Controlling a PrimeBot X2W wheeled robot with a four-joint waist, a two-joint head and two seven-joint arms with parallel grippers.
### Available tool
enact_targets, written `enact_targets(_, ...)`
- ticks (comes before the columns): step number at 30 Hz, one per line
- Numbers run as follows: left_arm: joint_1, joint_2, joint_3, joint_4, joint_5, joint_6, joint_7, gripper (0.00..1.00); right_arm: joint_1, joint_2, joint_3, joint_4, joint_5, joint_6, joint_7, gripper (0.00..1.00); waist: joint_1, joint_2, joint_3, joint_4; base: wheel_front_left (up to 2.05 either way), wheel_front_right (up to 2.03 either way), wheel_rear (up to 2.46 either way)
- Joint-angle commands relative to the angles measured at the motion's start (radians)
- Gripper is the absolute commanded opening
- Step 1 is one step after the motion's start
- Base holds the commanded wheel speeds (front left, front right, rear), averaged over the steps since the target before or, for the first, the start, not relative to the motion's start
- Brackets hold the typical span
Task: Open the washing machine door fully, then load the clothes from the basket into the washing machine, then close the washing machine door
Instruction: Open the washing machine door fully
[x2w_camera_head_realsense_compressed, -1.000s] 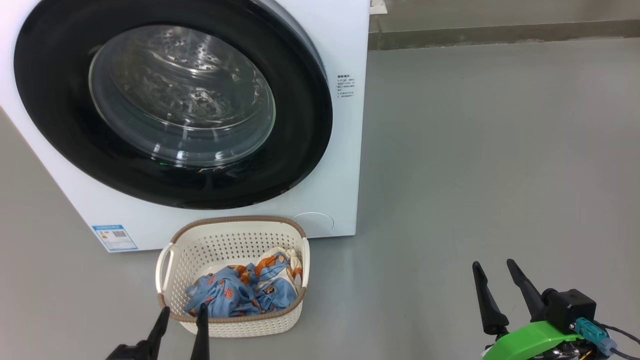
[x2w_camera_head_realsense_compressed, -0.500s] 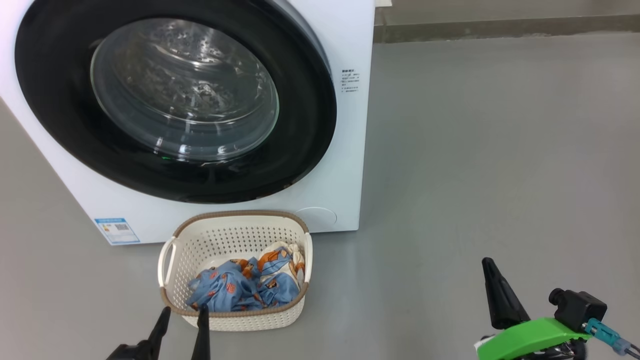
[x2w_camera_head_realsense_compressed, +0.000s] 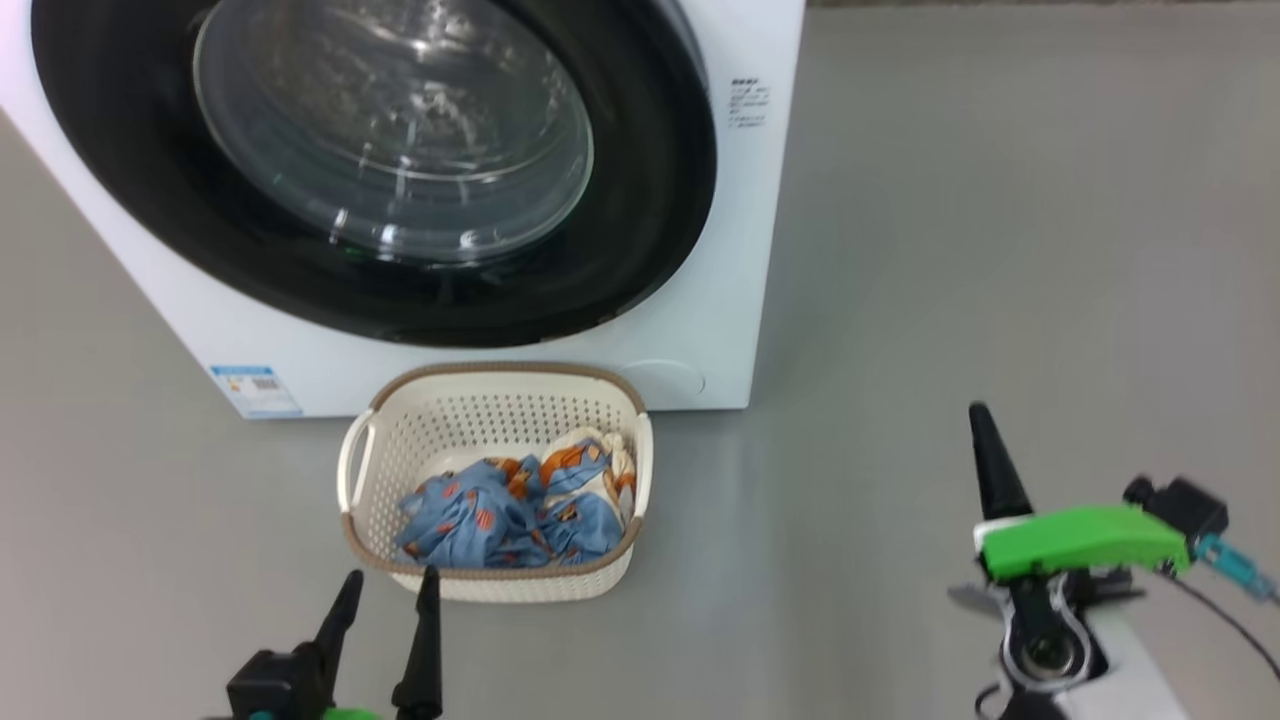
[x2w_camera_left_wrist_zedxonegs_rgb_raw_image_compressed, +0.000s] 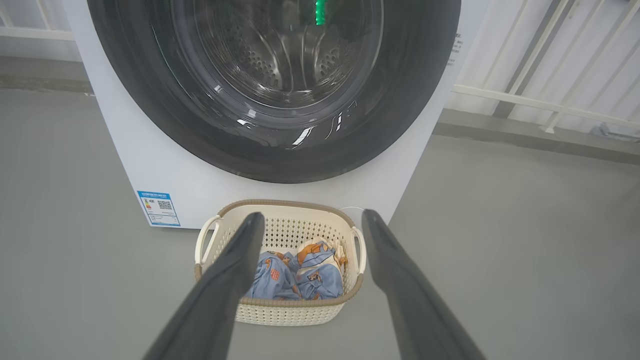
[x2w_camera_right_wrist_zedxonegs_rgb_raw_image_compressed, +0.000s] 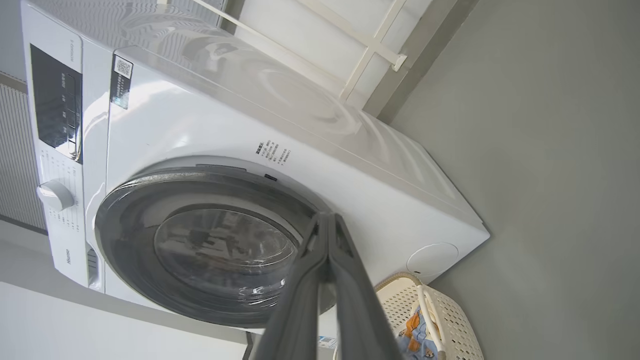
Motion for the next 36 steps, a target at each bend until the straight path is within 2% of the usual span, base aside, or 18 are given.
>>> enact_targets(1,-0.042,0.009,0.023,-0.028,-0.012,0.002,-0.009,1.00,-0.047,-0.003,0.017,-0.020,0.018,0.002,0.014,0.00,0.0000,-0.0001,0.036,0.031,0.00,0.00,0.00)
enact_targets(4,-0.060,0.009,0.007,-0.033,-0.021,0.005,-0.009,1.00,-0.106,-0.050,0.011,-0.013,-0.012,0.002,0.045,0.00,0.0000,-0.0001,0.067,0.055,0.00,0.00,0.00)
enact_targets(7,-0.072,0.009,-0.015,-0.038,-0.036,0.011,-0.009,1.00,-0.172,-0.070,-0.001,-0.014,-0.020,0.002,0.080,0.00,0.0000,-0.0001,0.098,0.076,0.00,0.00,0.00)
enact_targets(21,-0.155,0.009,-0.123,-0.057,-0.094,0.024,-0.009,1.00,-0.517,-0.134,-0.124,0.057,0.015,0.002,0.267,0.00,0.0000,-0.0001,0.243,0.182,0.00,0.00,0.00)
enact_targets(36,-0.220,0.009,-0.158,-0.059,-0.141,0.035,-0.009,1.00,-0.849,-0.147,-0.194,0.217,0.043,0.002,0.454,0.00,0.0000,-0.0001,0.346,0.250,0.00,0.00,0.00)
